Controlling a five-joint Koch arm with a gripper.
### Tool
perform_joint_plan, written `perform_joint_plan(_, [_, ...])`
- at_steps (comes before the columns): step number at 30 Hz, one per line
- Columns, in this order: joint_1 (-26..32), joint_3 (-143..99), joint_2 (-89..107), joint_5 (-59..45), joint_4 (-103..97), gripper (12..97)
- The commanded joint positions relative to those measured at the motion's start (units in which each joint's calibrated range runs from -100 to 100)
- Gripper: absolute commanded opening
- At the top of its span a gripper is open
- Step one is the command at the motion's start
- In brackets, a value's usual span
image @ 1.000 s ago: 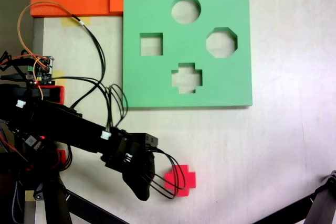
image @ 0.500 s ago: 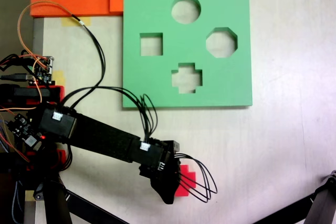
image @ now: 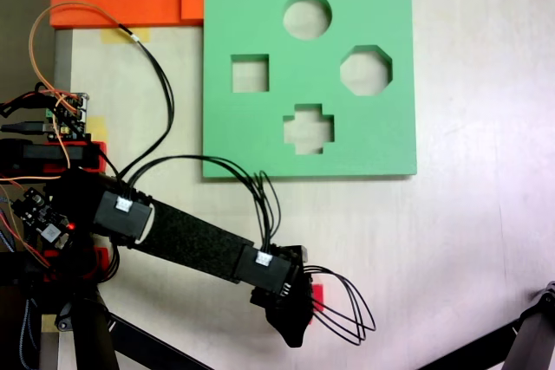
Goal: Put the cross columnar block into the corresponding hole
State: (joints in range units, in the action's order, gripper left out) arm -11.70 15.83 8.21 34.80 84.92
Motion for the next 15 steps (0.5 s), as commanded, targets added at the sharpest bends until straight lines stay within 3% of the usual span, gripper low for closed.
perform_joint_plan(1, [-0.34,3.52,-0.39,-0.63,0.05,77.6])
perform_joint_plan(9, [-0.49,3.12,-4.58,-0.59,-0.04,77.0])
perform_joint_plan(15, [-0.98,1.72,-5.14,-0.54,-0.04,59.6])
